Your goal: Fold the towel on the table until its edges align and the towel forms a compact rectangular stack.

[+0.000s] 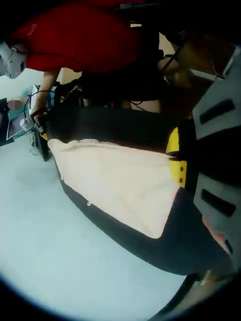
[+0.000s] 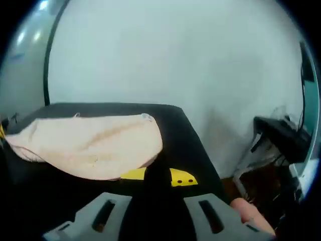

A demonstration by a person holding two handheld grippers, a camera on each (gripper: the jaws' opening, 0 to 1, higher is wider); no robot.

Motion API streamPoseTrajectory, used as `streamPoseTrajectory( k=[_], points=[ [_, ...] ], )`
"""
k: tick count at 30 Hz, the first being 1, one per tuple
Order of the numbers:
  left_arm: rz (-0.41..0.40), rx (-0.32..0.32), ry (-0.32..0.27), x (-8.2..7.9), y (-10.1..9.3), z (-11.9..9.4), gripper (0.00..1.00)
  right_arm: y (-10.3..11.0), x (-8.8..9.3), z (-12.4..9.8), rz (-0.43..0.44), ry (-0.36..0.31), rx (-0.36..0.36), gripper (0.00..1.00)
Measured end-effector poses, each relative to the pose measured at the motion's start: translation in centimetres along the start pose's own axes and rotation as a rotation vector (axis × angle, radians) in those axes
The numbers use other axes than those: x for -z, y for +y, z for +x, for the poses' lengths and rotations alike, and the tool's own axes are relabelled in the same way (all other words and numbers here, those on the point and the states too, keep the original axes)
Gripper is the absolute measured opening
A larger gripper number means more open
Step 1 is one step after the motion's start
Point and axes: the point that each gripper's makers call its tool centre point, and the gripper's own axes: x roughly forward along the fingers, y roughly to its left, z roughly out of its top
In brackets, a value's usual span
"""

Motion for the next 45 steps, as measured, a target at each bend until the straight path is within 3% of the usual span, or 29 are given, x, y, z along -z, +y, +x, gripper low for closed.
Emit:
streamPoseTrajectory(
  k=[3, 5, 7, 8, 10, 11, 12, 14, 15, 16, 18, 19, 21, 25, 29, 31, 34, 38, 42, 43, 45],
  points=[
    [-0.026, -0.024, -0.006, 1.5, 0.3, -0.2, 0.0, 1.1, -1.5, 0.7, 0.124, -0.017, -0.088, 0.14],
    [-0.027, -0.027, -0.016, 1.3, -0.1, 0.3, 0.01, 1.8, -2.0, 1.7, 0.23, 0.01, -0.131, 0.17],
    [-0.016, -0.034, -0.01, 1.3, -0.3, 0.9, 0.01, 2.6, -1.4, 3.3, 0.3, 0.068, -0.165, 0.21],
    [-0.008, -0.037, 0.0, 1.4, -0.3, 1.2, 0.01, 2.7, -0.5, 4.1, 0.303, 0.119, -0.156, 0.24],
    [0.0, -0.039, 0.01, 1.6, -0.4, 1.5, 0.01, 2.0, 1.2, 5.9, 0.217, 0.177, -0.079, 0.28],
    [0.006, -0.039, 0.013, 1.7, -0.6, 1.7, 0.01, 2.3, 2.1, 6.5, 0.206, 0.208, -0.077, 0.25],
    [0.008, -0.037, 0.014, 1.9, -0.6, 1.7, 0.01, 2.9, 2.6, 7.0, 0.247, 0.235, -0.098, 0.19],
    [0.014, -0.039, 0.016, 2.1, -0.6, 1.9, 0.01, 4.7, 2.7, 7.9, 0.319, 0.232, -0.15, 0.1],
    [0.018, -0.042, 0.016, 2.1, -0.5, 1.9, 0.01, 4.6, 3.1, 8.0, 0.288, 0.246, -0.141, 0.01],
    [0.024, -0.054, 0.013, 2.2, -0.2, 1.9, 0.01, 4.5, 2.9, 7.8, 0.25, 0.242, -0.13, 0.0],
    [0.036, -0.089, 0.007, 2.1, 0.4, 1.9, 0.01, 4.3, 1.3, 6.8, 0.237, 0.167, -0.128, 0.0],
    [0.042, -0.104, 0.008, 2.1, 0.6, 1.9, 0.01, 4.1, 1.1, 5.8, 0.231, 0.174, -0.123, 0.0],
    [0.052, -0.13, 0.002, 2.1, 1.0, 1.8, 0.01, 2.4, 0.2, 4.2, 0.217, 0.123, -0.073, 0.0],
    [0.031, -0.155, -0.037, 1.9, 1.3, 1.2, 0.01, 1.5, 0.2, 0.9, 0.317, 0.115, -0.101, 0.0],
    [0.02, -0.205, -0.106, 0.8, 2.3, 0.1, 0.01, 1.0, 1.3, -0.8, 0.319, 0.131, -0.118, 0.0],
    [0.023, -0.22, -0.118, 0.3, 2.6, -0.5, 0.01, 1.8, 1.1, -1.7, 0.302, 0.133, -0.142, 0.0],
    [0.04, -0.225, -0.131, -0.3, 2.5, -1.4, 0.0, 1.6, 0.3, -2.9, 0.195, 0.115, -0.094, 0.0],
    [0.005, -0.198, -0.196, -0.9, 1.8, -2.5, 0.0, 1.5, 0.2, -5.0, 0.062, 0.134, -0.057, 0.0],
    [-0.056, -0.101, -0.211, -0.2, -0.4, -2.4, 0.0, 1.1, 1.9, -7.1, 0.135, 0.172, -0.108, 0.0],
    [-0.05, -0.113, -0.214, 0.0, -0.2, -2.5, 0.0, 0.9, 2.2, -7.4, 0.143, 0.172, -0.115, 0.0],
    [-0.112, -0.08, -0.256, 0.1, -0.5, -2.6, 0.0, 0.6, 2.6, -8.0, 0.159, 0.178, -0.115, 0.0]
  ],
)
